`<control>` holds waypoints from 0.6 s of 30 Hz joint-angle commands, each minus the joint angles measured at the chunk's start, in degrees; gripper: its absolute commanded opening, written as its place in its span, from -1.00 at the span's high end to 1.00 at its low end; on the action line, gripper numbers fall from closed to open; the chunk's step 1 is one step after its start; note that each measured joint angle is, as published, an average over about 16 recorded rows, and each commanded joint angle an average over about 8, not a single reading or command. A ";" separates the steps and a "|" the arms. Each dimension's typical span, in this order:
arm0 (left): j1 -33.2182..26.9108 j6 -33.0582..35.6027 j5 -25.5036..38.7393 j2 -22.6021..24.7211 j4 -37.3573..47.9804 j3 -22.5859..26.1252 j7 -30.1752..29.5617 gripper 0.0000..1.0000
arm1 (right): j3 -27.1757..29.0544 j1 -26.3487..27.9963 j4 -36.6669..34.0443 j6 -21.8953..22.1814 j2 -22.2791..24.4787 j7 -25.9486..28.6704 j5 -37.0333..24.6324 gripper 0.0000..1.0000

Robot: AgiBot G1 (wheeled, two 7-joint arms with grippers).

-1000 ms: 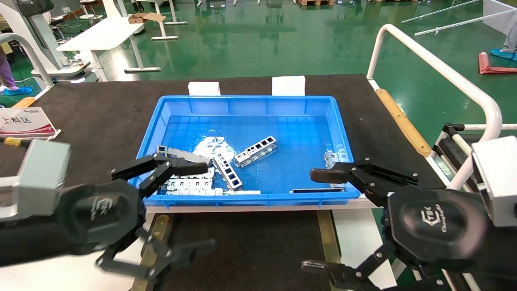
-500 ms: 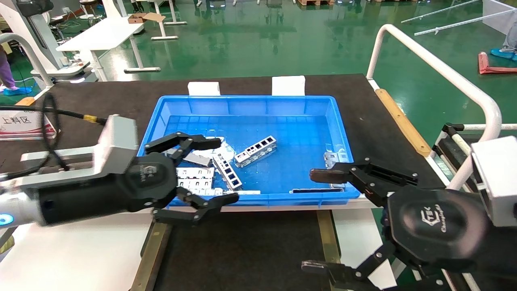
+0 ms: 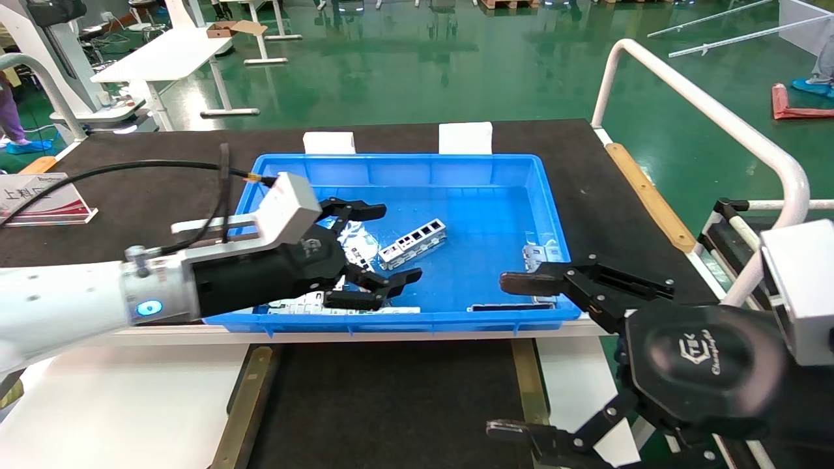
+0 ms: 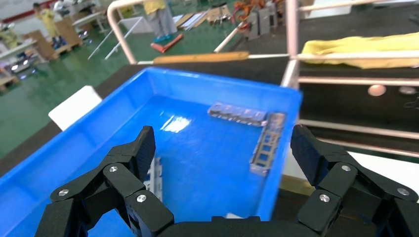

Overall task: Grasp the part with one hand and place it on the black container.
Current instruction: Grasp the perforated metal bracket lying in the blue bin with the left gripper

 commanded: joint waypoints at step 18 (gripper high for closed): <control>-10.03 -14.90 5.55 16.77 30.09 1.77 9.15 -1.00 | -0.04 0.01 0.00 0.02 0.02 -0.02 0.03 -1.00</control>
